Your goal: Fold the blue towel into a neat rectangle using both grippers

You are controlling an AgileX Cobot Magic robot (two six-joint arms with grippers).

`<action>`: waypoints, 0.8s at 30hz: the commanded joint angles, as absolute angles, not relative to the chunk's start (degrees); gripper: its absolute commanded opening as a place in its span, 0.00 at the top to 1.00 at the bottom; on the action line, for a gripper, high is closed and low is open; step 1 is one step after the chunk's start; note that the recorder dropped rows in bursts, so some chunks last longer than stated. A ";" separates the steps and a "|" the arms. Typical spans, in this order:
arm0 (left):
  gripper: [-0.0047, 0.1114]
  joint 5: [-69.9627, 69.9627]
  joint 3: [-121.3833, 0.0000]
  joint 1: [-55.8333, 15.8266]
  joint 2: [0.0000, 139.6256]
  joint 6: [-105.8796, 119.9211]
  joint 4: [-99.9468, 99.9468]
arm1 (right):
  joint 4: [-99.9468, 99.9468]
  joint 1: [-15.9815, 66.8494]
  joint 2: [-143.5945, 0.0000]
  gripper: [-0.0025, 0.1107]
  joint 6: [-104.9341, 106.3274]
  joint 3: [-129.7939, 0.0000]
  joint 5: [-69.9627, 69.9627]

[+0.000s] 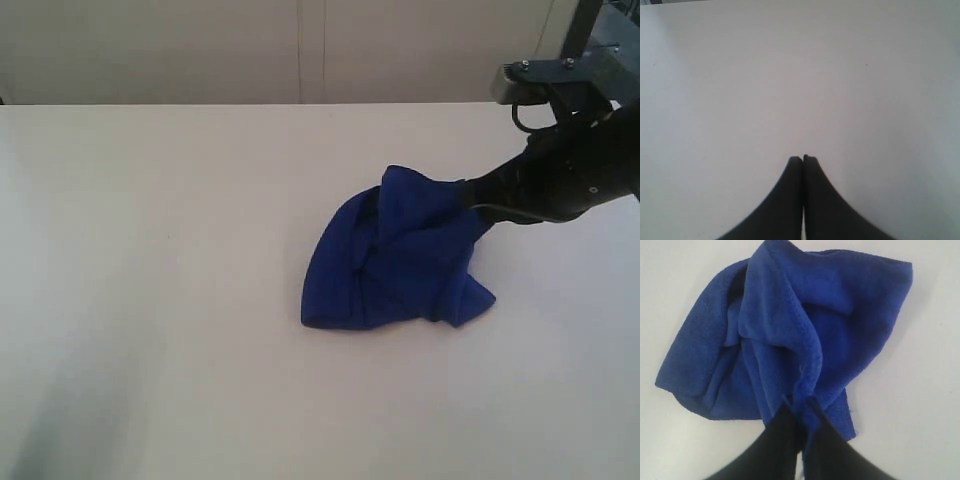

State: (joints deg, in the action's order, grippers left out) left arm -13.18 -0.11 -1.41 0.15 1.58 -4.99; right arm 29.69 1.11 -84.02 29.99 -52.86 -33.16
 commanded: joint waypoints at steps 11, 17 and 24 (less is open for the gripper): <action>0.96 -13.37 0.00 -1.24 0.00 1.53 -5.50 | 28.29 1.08 -83.59 0.98 31.33 -52.49 -34.53; 0.96 -13.37 0.00 -1.24 0.00 1.53 -5.50 | 28.89 1.08 -83.59 0.98 30.55 -52.49 -33.13; 0.96 -13.37 0.00 -1.24 0.00 1.53 -5.50 | 28.89 1.08 -83.59 0.98 29.80 -52.49 -32.68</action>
